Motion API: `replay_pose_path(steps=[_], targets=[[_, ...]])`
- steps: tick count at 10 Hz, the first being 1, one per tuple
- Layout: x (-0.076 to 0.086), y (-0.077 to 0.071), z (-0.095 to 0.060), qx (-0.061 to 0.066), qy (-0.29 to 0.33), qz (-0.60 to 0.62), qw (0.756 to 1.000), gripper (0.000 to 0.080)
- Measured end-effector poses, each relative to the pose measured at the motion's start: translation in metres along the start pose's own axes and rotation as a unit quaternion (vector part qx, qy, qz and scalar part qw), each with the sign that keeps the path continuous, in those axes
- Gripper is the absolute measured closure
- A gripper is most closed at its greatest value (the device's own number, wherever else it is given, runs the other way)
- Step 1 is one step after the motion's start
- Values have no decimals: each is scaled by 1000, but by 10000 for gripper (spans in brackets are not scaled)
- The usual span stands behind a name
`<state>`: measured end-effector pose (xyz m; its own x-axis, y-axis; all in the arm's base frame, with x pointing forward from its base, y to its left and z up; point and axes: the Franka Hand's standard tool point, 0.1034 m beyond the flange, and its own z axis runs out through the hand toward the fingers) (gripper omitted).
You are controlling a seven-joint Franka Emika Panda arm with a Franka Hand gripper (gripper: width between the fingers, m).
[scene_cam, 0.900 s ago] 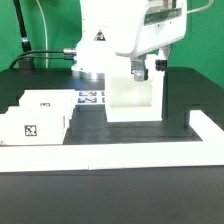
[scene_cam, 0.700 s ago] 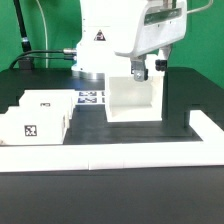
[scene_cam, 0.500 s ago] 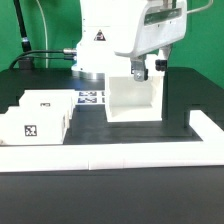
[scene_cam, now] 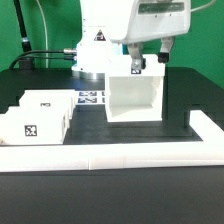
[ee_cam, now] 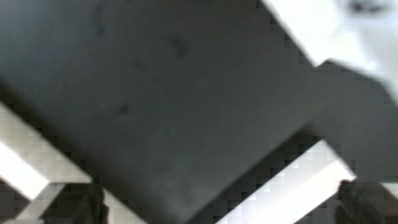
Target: Assemble drawer
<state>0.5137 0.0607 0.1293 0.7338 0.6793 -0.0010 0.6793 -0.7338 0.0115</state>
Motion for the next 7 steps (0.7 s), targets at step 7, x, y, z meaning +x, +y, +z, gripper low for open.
replay_pose_path(steps=[7], targets=[[-19, -28, 0, 3, -6, 64, 998, 150]])
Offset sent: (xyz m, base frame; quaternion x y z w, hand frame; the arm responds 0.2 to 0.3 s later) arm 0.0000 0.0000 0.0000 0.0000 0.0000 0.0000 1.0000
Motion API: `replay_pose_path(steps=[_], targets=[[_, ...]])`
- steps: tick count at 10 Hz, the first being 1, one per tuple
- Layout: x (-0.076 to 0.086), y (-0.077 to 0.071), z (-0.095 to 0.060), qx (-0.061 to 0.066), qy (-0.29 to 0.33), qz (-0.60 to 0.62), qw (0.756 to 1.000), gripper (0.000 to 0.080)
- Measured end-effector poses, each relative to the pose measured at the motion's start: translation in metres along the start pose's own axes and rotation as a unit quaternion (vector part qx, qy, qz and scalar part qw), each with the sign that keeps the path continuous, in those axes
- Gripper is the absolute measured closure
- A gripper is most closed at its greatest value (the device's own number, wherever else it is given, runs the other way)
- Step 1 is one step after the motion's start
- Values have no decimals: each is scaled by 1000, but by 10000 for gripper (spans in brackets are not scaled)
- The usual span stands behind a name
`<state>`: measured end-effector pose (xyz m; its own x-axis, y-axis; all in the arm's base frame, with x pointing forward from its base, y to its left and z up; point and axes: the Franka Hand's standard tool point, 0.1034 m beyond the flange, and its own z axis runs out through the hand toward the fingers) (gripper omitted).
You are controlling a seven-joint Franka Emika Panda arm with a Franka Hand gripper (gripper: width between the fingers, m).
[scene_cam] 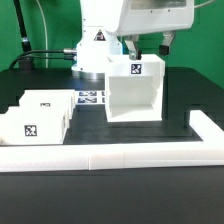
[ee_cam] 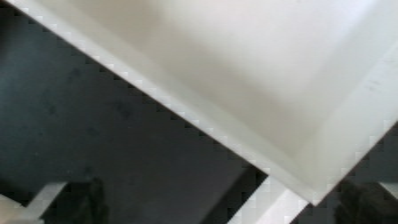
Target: Assemble drawer
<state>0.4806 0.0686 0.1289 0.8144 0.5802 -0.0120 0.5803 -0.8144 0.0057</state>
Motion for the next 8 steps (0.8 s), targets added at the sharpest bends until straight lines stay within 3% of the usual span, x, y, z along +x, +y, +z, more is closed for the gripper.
replay_pose_path(steps=[1, 2, 5, 8], targets=[[-6, -7, -2, -8, 12, 74, 997, 150], [-17, -21, -1, -8, 6, 120, 993, 150], [-24, -43, 9, -2, -7, 189, 982, 150], [-26, -46, 12, 2, -11, 196, 980, 150]])
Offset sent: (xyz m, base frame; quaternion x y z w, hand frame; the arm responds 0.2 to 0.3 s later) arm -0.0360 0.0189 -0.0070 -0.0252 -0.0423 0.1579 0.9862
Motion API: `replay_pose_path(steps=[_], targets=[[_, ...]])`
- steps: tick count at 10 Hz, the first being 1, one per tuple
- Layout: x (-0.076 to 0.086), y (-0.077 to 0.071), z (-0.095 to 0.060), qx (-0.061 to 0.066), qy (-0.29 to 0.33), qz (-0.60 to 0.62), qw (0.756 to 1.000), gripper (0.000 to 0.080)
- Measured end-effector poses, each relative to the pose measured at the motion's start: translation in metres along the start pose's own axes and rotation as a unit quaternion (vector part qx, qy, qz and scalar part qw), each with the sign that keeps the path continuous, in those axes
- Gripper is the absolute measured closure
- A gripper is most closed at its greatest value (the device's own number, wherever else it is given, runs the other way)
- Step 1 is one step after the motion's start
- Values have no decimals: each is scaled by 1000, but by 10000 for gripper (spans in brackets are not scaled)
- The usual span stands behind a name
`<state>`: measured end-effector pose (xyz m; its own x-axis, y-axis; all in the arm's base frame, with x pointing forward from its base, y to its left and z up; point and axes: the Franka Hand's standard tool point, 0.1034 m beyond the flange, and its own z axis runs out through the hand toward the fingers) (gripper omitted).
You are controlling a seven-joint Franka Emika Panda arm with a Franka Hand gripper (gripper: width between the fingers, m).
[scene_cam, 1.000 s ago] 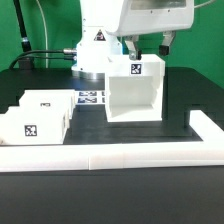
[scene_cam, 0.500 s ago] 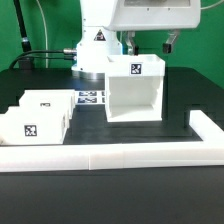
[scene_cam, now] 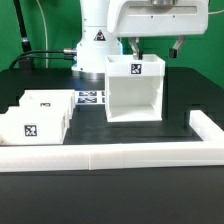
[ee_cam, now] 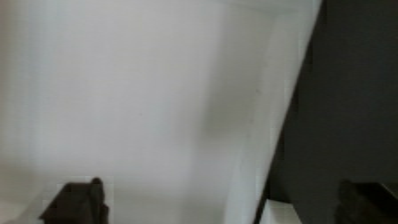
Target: Assemble drawer
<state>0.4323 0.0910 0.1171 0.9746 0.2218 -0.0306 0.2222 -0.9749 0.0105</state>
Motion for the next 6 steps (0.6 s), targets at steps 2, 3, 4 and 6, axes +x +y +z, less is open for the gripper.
replay_pose_path(steps=[2, 3, 4, 6], targets=[[0, 0, 0, 0, 0, 0, 1000, 150], [-2, 0, 2, 8, 1, 33, 999, 150], [-10, -1, 7, 25, 2, 92, 995, 150], [-21, -8, 16, 36, -10, 137, 990, 150]])
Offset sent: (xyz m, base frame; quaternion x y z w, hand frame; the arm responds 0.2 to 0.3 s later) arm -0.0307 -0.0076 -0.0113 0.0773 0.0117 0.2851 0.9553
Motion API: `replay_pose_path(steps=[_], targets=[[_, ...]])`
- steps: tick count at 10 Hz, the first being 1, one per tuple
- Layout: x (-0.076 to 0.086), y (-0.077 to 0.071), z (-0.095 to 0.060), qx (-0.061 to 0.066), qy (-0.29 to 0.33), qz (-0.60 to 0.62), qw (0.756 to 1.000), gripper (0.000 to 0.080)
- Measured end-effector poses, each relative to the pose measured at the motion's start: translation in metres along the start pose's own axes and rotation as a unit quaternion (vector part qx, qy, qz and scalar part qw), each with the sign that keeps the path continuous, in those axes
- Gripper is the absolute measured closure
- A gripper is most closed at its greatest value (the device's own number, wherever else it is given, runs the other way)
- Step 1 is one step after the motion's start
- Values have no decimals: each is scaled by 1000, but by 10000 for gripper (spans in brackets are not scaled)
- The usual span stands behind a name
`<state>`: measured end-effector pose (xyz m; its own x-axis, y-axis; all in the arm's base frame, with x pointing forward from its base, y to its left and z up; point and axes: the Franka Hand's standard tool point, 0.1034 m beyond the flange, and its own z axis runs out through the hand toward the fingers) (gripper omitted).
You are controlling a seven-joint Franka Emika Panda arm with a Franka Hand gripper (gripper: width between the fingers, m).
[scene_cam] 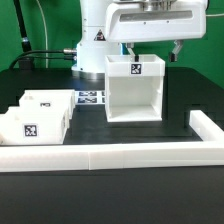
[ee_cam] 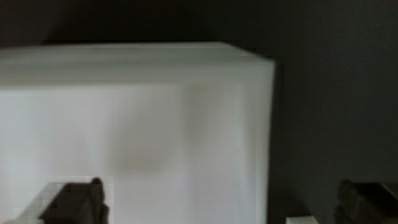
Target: Assemble drawer
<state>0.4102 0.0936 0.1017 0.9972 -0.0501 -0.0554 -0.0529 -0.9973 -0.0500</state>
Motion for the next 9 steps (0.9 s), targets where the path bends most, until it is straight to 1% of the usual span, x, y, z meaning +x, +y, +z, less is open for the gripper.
replay_pose_path(steps=[1, 3, 5, 6, 7, 8, 9], targets=[[-2, -2, 3, 5, -5, 11, 1000, 150], [-3, -2, 5, 3, -8, 6, 1000, 150], [-3, -2, 5, 3, -8, 7, 1000, 409], [-3, -2, 5, 3, -8, 7, 1000, 592], [-3, -2, 5, 3, -8, 7, 1000, 592], [-3, -2, 5, 3, -8, 7, 1000, 727], [-3, -2, 5, 3, -8, 7, 1000, 727]])
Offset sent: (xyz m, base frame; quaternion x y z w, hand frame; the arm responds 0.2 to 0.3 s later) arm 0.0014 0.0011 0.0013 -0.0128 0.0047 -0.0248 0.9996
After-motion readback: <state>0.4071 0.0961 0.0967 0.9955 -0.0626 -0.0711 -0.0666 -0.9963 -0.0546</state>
